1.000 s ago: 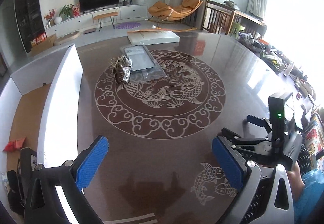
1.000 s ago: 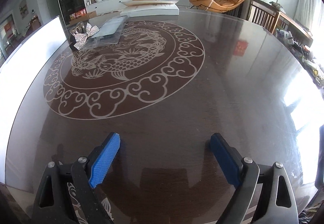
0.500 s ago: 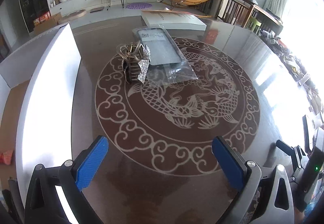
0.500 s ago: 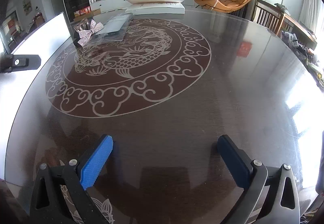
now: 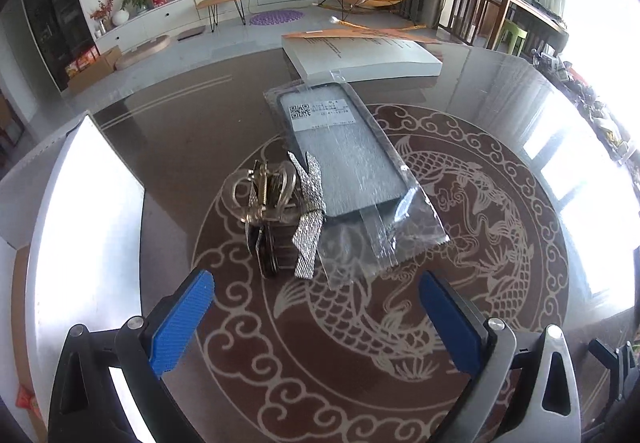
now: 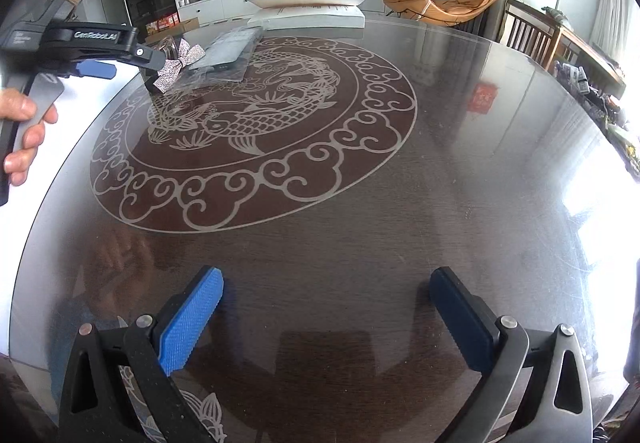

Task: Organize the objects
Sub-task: 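Grasp the rhinestone hair clip with the left gripper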

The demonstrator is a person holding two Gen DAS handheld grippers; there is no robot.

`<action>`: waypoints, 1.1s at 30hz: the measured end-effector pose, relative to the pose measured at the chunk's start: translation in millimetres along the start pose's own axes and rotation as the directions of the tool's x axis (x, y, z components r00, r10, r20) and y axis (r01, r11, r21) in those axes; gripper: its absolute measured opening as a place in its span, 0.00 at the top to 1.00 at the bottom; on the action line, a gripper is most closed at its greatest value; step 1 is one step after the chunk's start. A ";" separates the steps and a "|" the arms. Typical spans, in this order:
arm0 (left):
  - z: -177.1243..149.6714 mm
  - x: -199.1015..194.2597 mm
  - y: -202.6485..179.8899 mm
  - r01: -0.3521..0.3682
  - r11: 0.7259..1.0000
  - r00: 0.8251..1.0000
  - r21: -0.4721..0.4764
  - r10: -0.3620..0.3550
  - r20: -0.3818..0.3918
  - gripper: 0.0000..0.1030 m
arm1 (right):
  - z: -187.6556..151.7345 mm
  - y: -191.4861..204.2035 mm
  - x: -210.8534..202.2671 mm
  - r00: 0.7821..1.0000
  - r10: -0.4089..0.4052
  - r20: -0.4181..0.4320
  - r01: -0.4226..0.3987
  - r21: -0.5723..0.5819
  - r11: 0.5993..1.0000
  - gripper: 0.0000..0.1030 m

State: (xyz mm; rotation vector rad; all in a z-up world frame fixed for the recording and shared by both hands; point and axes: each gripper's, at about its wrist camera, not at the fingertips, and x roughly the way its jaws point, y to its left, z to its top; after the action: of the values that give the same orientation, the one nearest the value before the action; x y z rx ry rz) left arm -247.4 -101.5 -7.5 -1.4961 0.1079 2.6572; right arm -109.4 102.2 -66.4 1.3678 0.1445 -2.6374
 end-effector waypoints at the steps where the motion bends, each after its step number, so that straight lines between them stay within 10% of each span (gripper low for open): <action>1: 4.1 5.9 1.1 -0.006 1.000 1.000 0.002 0.006 0.006 0.00 | 0.0 0.0 -0.1 1.000 0.000 0.000 0.000 0.000 1.000 0.00; 12: 23.8 52.9 39.5 0.063 0.978 0.998 -0.197 -0.056 0.041 0.01 | -0.1 0.4 0.2 1.000 0.000 0.001 0.000 0.001 1.000 0.00; 17: 18.5 48.9 40.5 0.019 0.982 0.997 -0.189 -0.005 0.074 0.46 | -0.1 0.4 0.4 1.000 0.000 0.001 0.000 0.001 1.000 0.00; 33: -89.0 -21.2 -10.2 -0.078 0.956 0.996 -0.282 0.088 0.021 0.45 | 0.1 0.8 0.1 1.000 0.003 0.003 -0.003 0.002 1.000 0.00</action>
State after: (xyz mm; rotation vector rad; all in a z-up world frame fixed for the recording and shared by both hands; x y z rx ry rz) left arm -159.8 -101.7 -35.7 -1.5516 -0.2239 2.8617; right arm -109.4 101.4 -66.5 1.3636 0.1396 -2.6377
